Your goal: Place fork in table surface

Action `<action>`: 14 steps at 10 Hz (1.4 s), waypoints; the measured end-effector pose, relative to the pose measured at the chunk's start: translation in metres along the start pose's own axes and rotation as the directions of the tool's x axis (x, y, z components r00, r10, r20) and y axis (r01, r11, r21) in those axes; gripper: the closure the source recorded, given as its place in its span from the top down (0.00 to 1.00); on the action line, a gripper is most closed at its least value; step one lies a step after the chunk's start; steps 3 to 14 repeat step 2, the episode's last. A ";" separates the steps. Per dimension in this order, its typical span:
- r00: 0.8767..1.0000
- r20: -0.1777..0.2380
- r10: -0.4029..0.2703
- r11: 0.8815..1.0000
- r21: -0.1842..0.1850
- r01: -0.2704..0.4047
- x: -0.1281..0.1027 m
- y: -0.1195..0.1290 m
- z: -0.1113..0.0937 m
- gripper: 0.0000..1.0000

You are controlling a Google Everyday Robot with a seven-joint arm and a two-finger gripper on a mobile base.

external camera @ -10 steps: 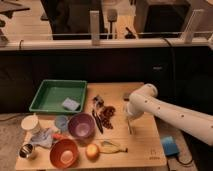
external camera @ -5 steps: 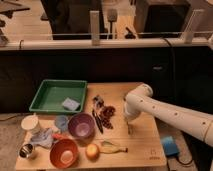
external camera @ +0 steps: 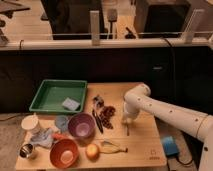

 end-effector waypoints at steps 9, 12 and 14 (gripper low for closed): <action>1.000 -0.010 0.022 1.000 0.010 -0.022 0.004 0.007 -0.006 0.80; 1.000 -0.010 0.022 1.000 0.010 -0.022 0.004 0.007 -0.006 0.80; 1.000 -0.010 0.022 1.000 0.010 -0.022 0.004 0.007 -0.006 0.80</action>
